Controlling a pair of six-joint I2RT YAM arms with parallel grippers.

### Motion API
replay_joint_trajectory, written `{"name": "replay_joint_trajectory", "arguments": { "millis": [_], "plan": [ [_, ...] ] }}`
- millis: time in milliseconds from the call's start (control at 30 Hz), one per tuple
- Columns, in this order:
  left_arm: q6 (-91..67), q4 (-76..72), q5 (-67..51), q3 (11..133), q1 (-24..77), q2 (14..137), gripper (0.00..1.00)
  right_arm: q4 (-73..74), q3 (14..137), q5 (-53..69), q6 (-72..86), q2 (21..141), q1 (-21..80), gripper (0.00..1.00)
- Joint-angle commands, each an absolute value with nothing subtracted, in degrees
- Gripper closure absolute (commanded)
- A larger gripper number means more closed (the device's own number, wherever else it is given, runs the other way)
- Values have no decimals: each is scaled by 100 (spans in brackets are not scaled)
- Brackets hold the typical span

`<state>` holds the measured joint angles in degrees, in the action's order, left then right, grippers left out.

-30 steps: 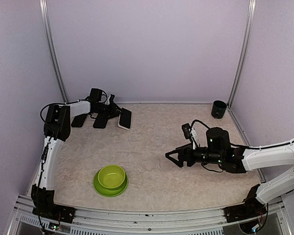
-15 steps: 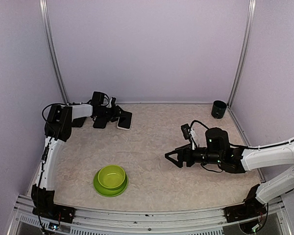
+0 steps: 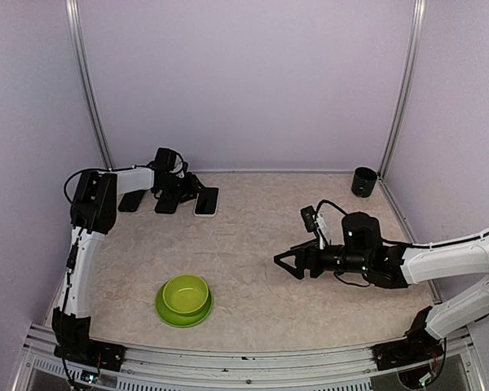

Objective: Put the phone into the phone case
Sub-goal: Place the phone with the phone case at the corner of the board, then move the phone with the phone case to the corner of the board.

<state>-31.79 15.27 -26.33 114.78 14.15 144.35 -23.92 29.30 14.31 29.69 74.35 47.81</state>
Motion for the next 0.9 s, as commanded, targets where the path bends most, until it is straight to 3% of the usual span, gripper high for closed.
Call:
{"name": "replay_joint_trajectory", "arguments": {
  "millis": [0, 600, 867],
  "plan": [
    [-3102, 2367, -1948, 11644, 1508, 14367, 52, -2550, 3054, 1498, 3014, 7455, 4711, 14],
    [-3260, 2371, -1985, 11547, 1815, 14386, 52, -2478, 3170, 1482, 2979, 7534, 4711, 14],
    [-3310, 1693, -1887, 10879, 1656, 13645, 47, -2000, 3231, 1154, 2773, 7312, 4712, 11]
  ]
}}
